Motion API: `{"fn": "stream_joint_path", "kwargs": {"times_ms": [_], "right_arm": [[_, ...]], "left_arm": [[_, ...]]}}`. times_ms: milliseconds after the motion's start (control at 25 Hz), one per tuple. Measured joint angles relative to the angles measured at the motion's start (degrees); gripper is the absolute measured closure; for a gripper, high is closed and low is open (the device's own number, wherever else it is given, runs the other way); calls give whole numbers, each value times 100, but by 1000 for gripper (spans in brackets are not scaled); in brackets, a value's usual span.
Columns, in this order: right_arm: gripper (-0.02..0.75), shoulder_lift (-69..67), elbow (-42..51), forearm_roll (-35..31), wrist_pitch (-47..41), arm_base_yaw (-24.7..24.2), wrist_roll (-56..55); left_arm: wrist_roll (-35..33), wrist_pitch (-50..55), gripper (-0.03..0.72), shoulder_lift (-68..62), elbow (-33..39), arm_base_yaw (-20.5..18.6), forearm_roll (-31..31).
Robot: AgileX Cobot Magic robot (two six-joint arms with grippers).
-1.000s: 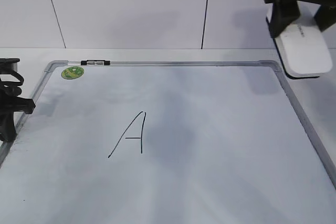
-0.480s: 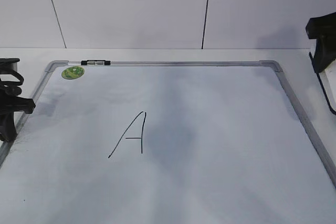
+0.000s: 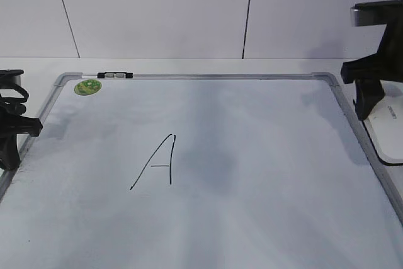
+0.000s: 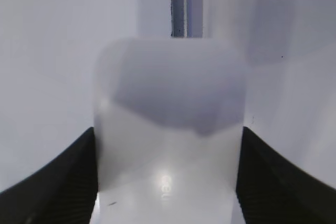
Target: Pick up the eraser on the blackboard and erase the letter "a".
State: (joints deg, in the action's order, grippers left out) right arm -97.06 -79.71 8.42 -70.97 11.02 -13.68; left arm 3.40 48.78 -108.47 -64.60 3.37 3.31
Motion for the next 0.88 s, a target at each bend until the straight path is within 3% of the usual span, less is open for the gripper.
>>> {"fn": "stream_joint_path", "kwargs": {"times_ms": [360,880], "right_arm": [[178,-645,-61,-29,64,-28,0],[178,-1355,-652,-720,100,-490,510]], "left_arm": [[0,0,672,0,0,0,0],[0,0,672,0,0,0,8]]}}
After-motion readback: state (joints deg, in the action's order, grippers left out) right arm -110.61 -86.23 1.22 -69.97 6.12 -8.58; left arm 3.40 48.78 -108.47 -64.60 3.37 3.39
